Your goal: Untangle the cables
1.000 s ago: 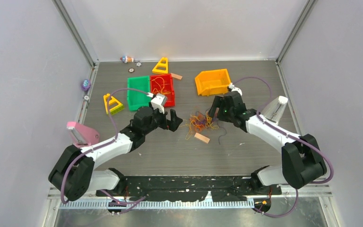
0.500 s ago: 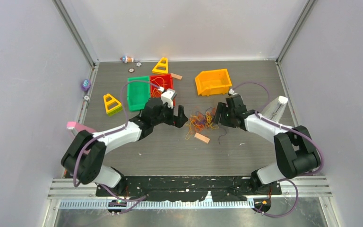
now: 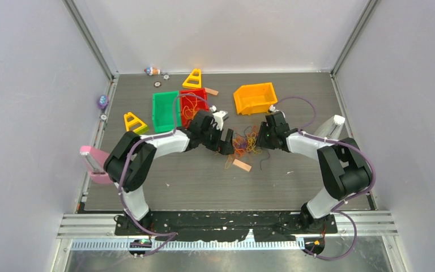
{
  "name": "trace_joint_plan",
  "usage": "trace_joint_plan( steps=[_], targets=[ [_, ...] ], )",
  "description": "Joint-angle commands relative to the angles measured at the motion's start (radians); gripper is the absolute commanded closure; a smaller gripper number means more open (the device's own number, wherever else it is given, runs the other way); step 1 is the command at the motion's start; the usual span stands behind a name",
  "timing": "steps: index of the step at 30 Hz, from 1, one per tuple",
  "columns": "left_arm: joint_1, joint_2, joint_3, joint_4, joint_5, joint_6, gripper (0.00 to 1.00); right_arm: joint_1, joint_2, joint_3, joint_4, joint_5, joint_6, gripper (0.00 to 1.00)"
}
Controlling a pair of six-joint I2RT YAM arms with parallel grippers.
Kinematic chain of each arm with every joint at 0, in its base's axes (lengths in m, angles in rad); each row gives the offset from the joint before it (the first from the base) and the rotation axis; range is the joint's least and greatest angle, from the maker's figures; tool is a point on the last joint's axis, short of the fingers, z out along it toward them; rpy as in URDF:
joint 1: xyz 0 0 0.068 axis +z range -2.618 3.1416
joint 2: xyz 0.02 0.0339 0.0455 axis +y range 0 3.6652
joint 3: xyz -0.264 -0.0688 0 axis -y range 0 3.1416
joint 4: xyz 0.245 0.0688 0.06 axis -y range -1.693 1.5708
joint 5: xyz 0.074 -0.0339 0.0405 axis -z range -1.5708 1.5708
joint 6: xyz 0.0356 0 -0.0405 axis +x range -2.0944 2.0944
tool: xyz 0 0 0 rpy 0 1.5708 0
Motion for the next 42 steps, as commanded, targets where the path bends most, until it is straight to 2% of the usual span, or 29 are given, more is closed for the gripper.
trace_joint_plan(
  steps=[1, 3, 5, 7, 9, 10, 14, 21, 33, 42],
  targets=[
    [-0.004, 0.063, 0.089, -0.047, 0.077, -0.026, 0.11, 0.021, 0.028, 0.023, 0.020, 0.037, -0.013, 0.76],
    [-0.004, 0.089, 0.115, -0.062, 0.081, -0.030, 0.22, 0.022, 0.022, 0.020, 0.018, 0.039, -0.020, 0.89],
    [-0.004, 0.103, 0.131, -0.076, 0.077, -0.026, 0.42, 0.022, 0.000, 0.015, 0.009, 0.043, -0.028, 0.94],
    [-0.004, 0.106, 0.131, -0.074, 0.065, -0.027, 0.64, 0.022, -0.032, 0.005, -0.001, 0.050, -0.033, 0.95],
    [-0.002, 0.108, 0.134, -0.070, 0.072, -0.029, 0.95, 0.022, -0.069, -0.004, -0.019, 0.063, -0.037, 0.94],
    [0.005, 0.109, 0.135, -0.070, 0.087, -0.036, 1.00, 0.022, -0.083, -0.007, -0.036, 0.081, -0.039, 0.95],
    [0.044, 0.079, 0.085, -0.024, 0.091, -0.079, 1.00, 0.015, -0.164, -0.025, -0.097, 0.134, -0.041, 0.94],
    [0.106, -0.098, -0.104, 0.153, -0.008, -0.123, 1.00, -0.005, -0.361, -0.074, -0.180, 0.245, -0.034, 0.95],
    [0.105, -0.308, -0.246, 0.186, -0.262, -0.093, 1.00, -0.032, -0.637, -0.115, -0.256, 0.459, 0.021, 0.95],
    [0.105, -0.401, -0.311, 0.195, -0.448, -0.107, 1.00, -0.039, -0.694, -0.117, -0.304, 0.599, 0.098, 0.95]
  ],
)
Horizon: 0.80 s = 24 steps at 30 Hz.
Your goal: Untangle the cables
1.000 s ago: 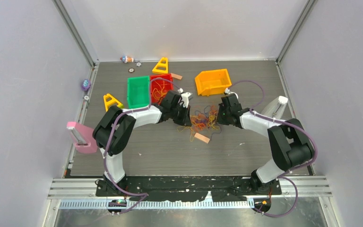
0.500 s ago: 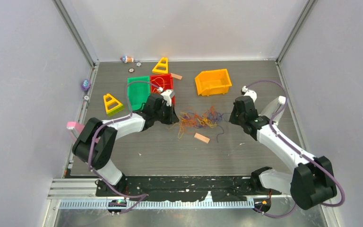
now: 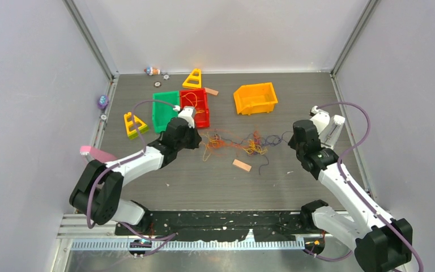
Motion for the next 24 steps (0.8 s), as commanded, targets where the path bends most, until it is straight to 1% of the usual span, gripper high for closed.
trace_joint_plan(
  steps=[1, 3, 5, 7, 10, 12, 14, 16, 17, 18, 19, 20, 21, 22, 23, 24],
  targets=[
    [-0.001, -0.053, -0.014, 0.050, -0.141, -0.011, 1.00, -0.006, -0.024, -0.005, -0.014, 0.121, 0.075, 0.95],
    [0.000, -0.077, -0.036, 0.053, -0.218, -0.042, 1.00, -0.007, -0.021, -0.016, -0.034, 0.146, 0.131, 0.95],
    [0.001, -0.107, -0.070, 0.065, -0.288, -0.056, 1.00, -0.008, -0.018, -0.031, -0.042, 0.147, 0.150, 0.95],
    [0.001, -0.137, -0.098, 0.086, -0.318, -0.062, 1.00, -0.008, -0.011, -0.044, -0.036, 0.128, 0.163, 0.95],
    [0.001, -0.151, -0.111, 0.114, -0.308, -0.058, 1.00, -0.011, 0.033, -0.047, -0.012, 0.074, 0.138, 0.95],
    [0.002, -0.140, -0.100, 0.108, -0.282, -0.049, 1.00, -0.016, 0.079, -0.049, 0.039, -0.041, 0.087, 0.95],
    [0.001, -0.126, -0.084, 0.099, -0.249, -0.035, 1.00, -0.018, 0.140, -0.031, 0.060, -0.099, 0.050, 0.93],
    [0.001, -0.120, -0.071, 0.088, -0.227, -0.025, 1.00, -0.020, 0.205, -0.005, 0.065, -0.197, 0.019, 0.92],
    [0.001, -0.120, -0.070, 0.089, -0.220, -0.022, 1.00, -0.021, 0.235, 0.000, 0.071, -0.215, 0.007, 0.90],
    [0.001, -0.121, -0.070, 0.089, -0.218, -0.019, 1.00, -0.021, 0.248, 0.001, 0.099, -0.269, -0.003, 0.85],
    [0.001, -0.124, -0.073, 0.095, -0.212, -0.017, 1.00, -0.021, 0.273, 0.000, 0.116, -0.304, -0.031, 0.64],
    [0.001, -0.125, -0.074, 0.099, -0.204, -0.014, 1.00, -0.021, 0.284, 0.001, 0.144, -0.377, -0.046, 0.53],
    [0.001, -0.126, -0.074, 0.103, -0.197, -0.011, 1.00, -0.021, 0.304, 0.001, 0.154, -0.405, -0.066, 0.36],
    [0.001, -0.127, -0.073, 0.105, -0.190, -0.008, 1.00, -0.020, 0.312, -0.001, 0.178, -0.454, -0.072, 0.30],
    [0.001, -0.125, -0.073, 0.107, -0.183, -0.006, 1.00, -0.020, 0.323, -0.002, 0.189, -0.468, -0.087, 0.24],
    [0.000, -0.123, -0.070, 0.106, -0.177, -0.004, 1.00, -0.020, 0.327, -0.004, 0.204, -0.507, -0.096, 0.23]
  ],
)
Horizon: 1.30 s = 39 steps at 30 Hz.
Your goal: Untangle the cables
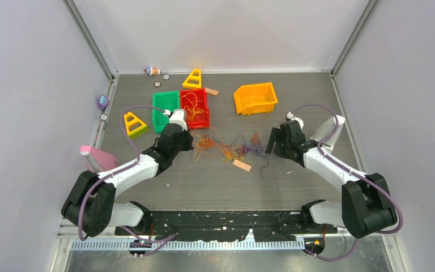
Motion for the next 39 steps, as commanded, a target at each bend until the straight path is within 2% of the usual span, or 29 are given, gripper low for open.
trace_joint_plan(
  steps=[1, 7, 9, 10, 11, 12, 13, 14, 16, 22, 28, 33, 36, 39],
  targets=[
    [0.000, 0.001, 0.038, 0.064, 0.032, 0.023, 1.00, -0.002, 0.021, 0.040, 0.122, -0.200, -0.077, 0.21],
    [0.000, 0.006, 0.041, 0.067, 0.050, 0.029, 1.00, -0.002, 0.050, 0.049, 0.160, -0.249, -0.093, 0.22],
    [0.001, 0.008, 0.042, 0.067, 0.051, 0.031, 1.00, -0.002, 0.072, 0.061, 0.163, -0.245, -0.095, 0.29],
    [0.001, 0.008, 0.042, 0.067, 0.052, 0.031, 1.00, -0.002, 0.080, 0.065, 0.161, -0.245, -0.096, 0.46],
    [0.001, 0.008, 0.044, 0.067, 0.052, 0.033, 1.00, -0.002, 0.092, 0.075, 0.160, -0.249, -0.099, 0.53],
    [0.000, 0.008, 0.043, 0.065, 0.050, 0.034, 1.00, -0.002, 0.096, 0.080, 0.156, -0.251, -0.100, 0.68],
    [0.000, 0.007, 0.042, 0.063, 0.048, 0.034, 1.00, -0.002, 0.096, 0.089, 0.154, -0.257, -0.101, 0.77],
    [0.000, 0.006, 0.043, 0.063, 0.044, 0.035, 1.00, -0.002, 0.088, 0.096, 0.145, -0.258, -0.106, 0.89],
    [0.002, 0.003, 0.041, 0.062, 0.038, 0.036, 1.00, -0.002, 0.057, 0.119, 0.119, -0.247, -0.116, 0.94],
    [0.000, 0.003, 0.043, 0.054, 0.027, 0.037, 1.00, -0.002, -0.082, 0.207, 0.018, -0.169, -0.161, 0.95],
    [0.000, 0.017, 0.064, 0.009, -0.011, 0.028, 1.00, -0.002, -0.242, 0.371, -0.105, -0.050, -0.181, 0.95],
    [-0.001, 0.040, 0.081, -0.003, 0.008, 0.024, 1.00, -0.003, -0.300, 0.594, -0.194, -0.025, -0.190, 0.95],
    [-0.001, 0.048, 0.091, -0.027, -0.005, 0.024, 1.00, -0.003, -0.283, 0.767, -0.234, -0.081, -0.198, 0.95],
    [0.000, 0.066, 0.109, -0.065, -0.033, 0.020, 1.00, -0.003, -0.260, 0.898, -0.271, -0.073, -0.209, 0.95]
  ],
)
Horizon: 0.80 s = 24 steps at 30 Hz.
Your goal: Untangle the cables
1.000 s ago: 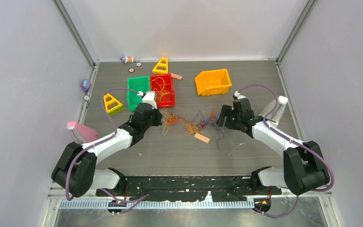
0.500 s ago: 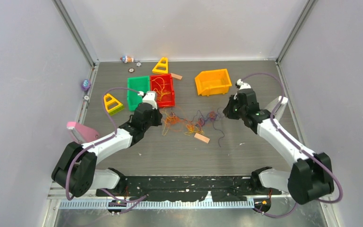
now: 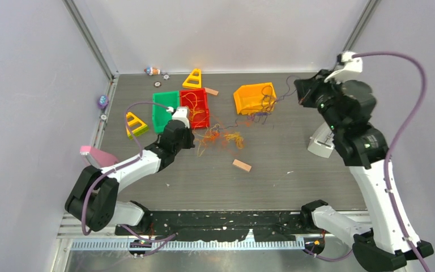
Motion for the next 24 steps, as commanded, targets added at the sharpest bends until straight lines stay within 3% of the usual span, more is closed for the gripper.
trace_joint_plan(
  steps=[1, 7, 18, 20, 24],
  targets=[
    [0.000, 0.028, 0.063, -0.049, -0.063, -0.008, 1.00, -0.003, 0.019, 0.222, -0.076, 0.021, -0.038, 0.95],
    [0.001, 0.069, 0.120, -0.148, -0.165, -0.041, 1.00, -0.004, 0.058, 0.397, -0.153, 0.226, -0.075, 0.95],
    [-0.001, 0.017, 0.100, -0.132, -0.150, -0.017, 0.98, -0.004, 0.086, 0.317, -0.133, 0.090, -0.052, 0.95],
    [-0.001, -0.001, 0.089, -0.118, -0.126, -0.001, 0.83, -0.003, 0.093, 0.300, -0.119, 0.031, -0.039, 0.95],
    [-0.003, -0.068, 0.028, -0.028, -0.070, 0.033, 0.40, -0.002, 0.131, 0.296, -0.101, -0.107, -0.025, 0.94]
  ],
)
